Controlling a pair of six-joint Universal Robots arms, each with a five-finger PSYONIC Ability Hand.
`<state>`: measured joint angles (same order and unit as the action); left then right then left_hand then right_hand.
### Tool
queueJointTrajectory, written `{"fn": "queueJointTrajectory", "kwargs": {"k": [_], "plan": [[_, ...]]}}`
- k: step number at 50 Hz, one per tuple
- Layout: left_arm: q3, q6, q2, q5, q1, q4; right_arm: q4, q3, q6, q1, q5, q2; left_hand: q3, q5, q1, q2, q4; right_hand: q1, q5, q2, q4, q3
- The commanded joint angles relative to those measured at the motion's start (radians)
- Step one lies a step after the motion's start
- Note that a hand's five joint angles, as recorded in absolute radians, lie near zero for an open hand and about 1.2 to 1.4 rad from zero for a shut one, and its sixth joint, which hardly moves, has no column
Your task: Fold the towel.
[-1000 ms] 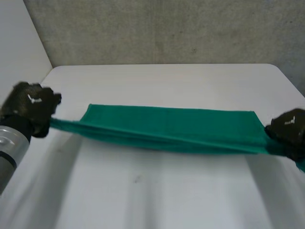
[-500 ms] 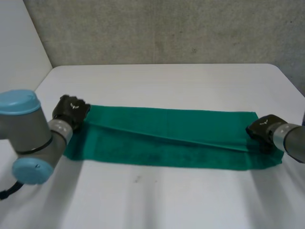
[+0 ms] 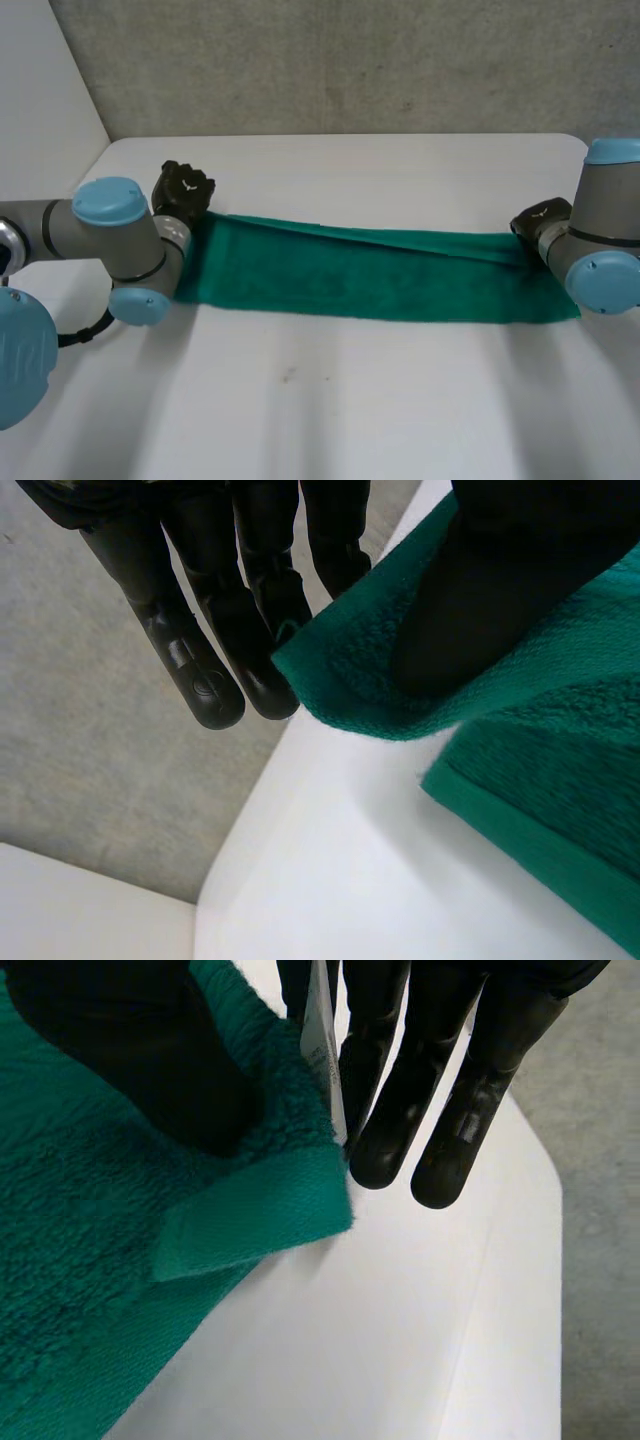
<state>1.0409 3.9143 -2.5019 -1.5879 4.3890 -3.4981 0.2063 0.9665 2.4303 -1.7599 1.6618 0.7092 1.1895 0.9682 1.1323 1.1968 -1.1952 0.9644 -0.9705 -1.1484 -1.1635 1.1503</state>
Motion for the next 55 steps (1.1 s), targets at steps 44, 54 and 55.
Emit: {"fn": "queueJointTrajectory", "kwargs": {"k": [44,54,55], "plan": [[0.538,-0.01,0.367,-0.083,-0.069,-0.315,-0.307,0.706,0.162,0.157,-0.255,0.434,-0.882,-0.835,-0.825,-0.889,0.888,-0.58,0.761,0.764,0.779,-0.766],[0.562,-0.01,0.359,-0.081,-0.075,-0.321,-0.332,0.689,0.161,0.186,-0.258,0.358,-0.882,-0.835,-0.825,-0.889,0.888,-0.395,0.576,0.579,0.594,-0.581],[0.564,-0.01,0.357,-0.081,-0.075,-0.321,-0.334,0.687,0.161,0.188,-0.258,0.352,-0.882,-0.835,-0.825,-0.889,0.888,-0.305,0.486,0.489,0.504,-0.491]]}}
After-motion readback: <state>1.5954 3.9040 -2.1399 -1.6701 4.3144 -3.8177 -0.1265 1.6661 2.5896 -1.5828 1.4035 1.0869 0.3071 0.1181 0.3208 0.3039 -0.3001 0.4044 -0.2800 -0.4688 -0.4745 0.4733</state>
